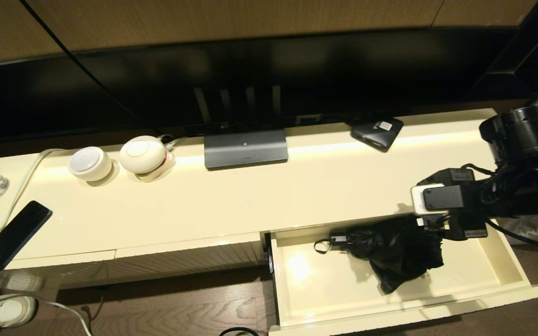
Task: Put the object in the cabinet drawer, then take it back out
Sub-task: Close the drawer
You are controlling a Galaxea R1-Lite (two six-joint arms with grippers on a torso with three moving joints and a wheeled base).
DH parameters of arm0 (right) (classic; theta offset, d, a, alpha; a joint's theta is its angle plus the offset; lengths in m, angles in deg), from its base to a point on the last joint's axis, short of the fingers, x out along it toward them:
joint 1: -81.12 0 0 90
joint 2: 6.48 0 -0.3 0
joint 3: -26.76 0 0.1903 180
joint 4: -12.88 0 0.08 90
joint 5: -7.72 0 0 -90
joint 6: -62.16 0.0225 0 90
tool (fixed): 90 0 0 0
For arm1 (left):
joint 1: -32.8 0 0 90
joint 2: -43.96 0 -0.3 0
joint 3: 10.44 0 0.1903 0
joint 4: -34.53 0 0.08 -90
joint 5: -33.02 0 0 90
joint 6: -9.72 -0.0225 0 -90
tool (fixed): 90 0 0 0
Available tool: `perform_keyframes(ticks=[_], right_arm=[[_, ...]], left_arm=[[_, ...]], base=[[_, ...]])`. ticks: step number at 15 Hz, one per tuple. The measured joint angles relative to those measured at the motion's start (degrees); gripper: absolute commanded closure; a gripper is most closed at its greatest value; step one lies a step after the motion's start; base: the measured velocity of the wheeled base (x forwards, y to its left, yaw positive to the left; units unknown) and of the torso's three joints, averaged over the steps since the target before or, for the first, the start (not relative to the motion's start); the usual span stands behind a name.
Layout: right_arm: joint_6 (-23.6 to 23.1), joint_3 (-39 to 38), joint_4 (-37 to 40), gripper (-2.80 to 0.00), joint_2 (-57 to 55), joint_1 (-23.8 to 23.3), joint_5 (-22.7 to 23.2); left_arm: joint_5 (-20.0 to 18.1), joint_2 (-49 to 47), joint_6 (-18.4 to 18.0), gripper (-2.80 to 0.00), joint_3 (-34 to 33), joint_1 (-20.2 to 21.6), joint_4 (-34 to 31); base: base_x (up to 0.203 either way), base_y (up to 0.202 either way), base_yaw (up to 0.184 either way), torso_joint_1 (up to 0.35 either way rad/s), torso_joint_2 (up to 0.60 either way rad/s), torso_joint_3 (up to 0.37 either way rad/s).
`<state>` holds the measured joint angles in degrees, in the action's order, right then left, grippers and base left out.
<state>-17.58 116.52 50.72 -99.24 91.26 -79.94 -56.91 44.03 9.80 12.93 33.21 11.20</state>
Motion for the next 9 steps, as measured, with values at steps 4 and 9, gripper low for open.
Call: perform_keyframes(ticks=[4,9], right_arm=[[2.8,-0.2,2.6,0.00,3.3,0.0,-0.3],[6.4,-1.1,15.5,0.00,10.0,0.0,-0.3]], left_arm=[[0.0,0.0,0.0,0.00,0.0,0.0,0.0],[0.0,0.0,0.0,0.00,0.0,0.0,0.0]], base=[[0.000,0.000,0.000,0.000,0.00,0.000],[0.000,0.000,0.000,0.000,0.00,0.000]])
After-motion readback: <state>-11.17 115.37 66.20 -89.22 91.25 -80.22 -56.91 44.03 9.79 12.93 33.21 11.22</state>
